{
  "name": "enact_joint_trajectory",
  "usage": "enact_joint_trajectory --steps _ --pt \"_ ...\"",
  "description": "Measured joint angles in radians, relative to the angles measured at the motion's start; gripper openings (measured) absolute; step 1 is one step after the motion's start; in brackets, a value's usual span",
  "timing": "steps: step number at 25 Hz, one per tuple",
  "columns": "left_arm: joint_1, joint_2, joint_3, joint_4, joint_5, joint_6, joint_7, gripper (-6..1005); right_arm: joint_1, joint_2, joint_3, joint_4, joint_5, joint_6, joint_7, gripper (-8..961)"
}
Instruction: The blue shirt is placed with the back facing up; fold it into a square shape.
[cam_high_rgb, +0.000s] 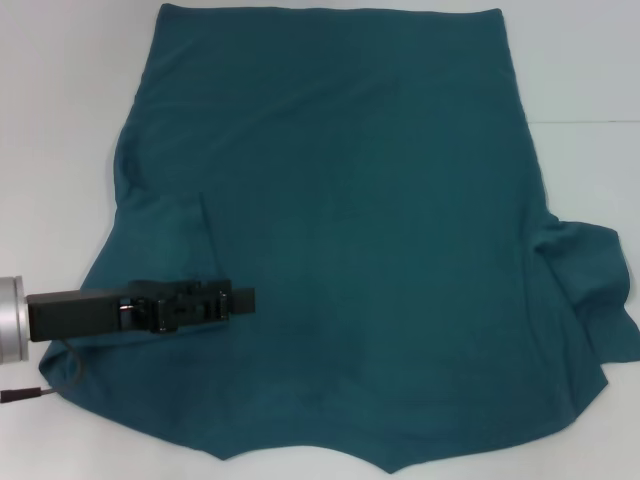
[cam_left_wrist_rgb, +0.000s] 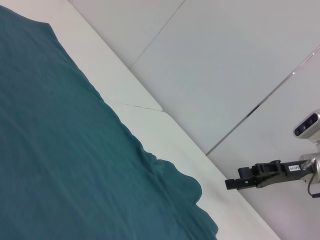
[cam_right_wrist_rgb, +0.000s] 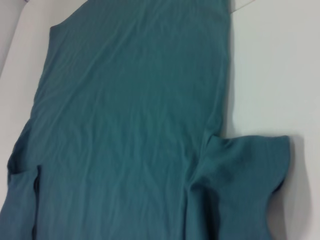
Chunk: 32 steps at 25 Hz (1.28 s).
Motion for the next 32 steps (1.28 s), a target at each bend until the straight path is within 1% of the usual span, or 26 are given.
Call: enact_joint_trajectory --steps 2,5,9,10,11,13,18,20,28,29,31,32 --pt "0.000 -0.001 0.000 -0.001 0.000 -0.003 0.001 656 0.001 0.010 -0.003 0.005 -0.001 0.029 -0.006 877" --pt "0.000 -0.002 -0.001 -0.005 0.000 -0.005 0.001 656 0.007 0.033 -0.006 0.008 -0.021 0.070 -0.020 877" --pt "0.001 -0.001 -0.001 -0.008 -0.001 -0.012 0.001 656 0.022 0.054 -0.006 0.008 -0.065 0.108 -0.022 876" --pt "0.003 -0.002 -0.001 -0.008 -0.001 -0.015 0.001 656 0.028 0.063 -0.006 0.008 -0.074 0.122 -0.024 876" --pt "0.003 -0.002 -0.001 -0.008 -0.001 -0.015 0.001 656 0.028 0.063 -0.006 0.008 -0.074 0.122 -0.024 876" --pt "0.003 -0.003 -0.001 -0.008 -0.001 -0.019 0.001 655 0.032 0.071 -0.006 0.008 -0.076 0.136 -0.026 876" --pt "0.005 -0.004 -0.001 -0.011 -0.001 -0.027 0.002 655 0.045 0.098 -0.009 0.008 -0.077 0.188 -0.038 875" --pt "0.006 -0.004 -0.001 -0.012 -0.001 -0.028 0.002 655 0.049 0.110 -0.025 0.010 -0.078 0.218 -0.039 875" --pt "0.006 -0.004 -0.001 -0.012 -0.001 -0.028 0.003 655 0.058 0.116 -0.052 0.032 -0.078 0.257 -0.040 874" --pt "0.005 -0.004 -0.001 -0.012 -0.001 -0.030 0.003 656 0.059 0.118 -0.052 0.033 -0.077 0.262 -0.042 873" --pt "0.003 -0.005 -0.001 -0.013 -0.001 -0.039 0.003 656 0.059 0.128 -0.051 0.034 -0.075 0.270 -0.049 873" --pt "0.003 -0.005 -0.001 -0.013 -0.001 -0.039 0.003 657 0.059 0.128 -0.051 0.034 -0.075 0.270 -0.049 873"
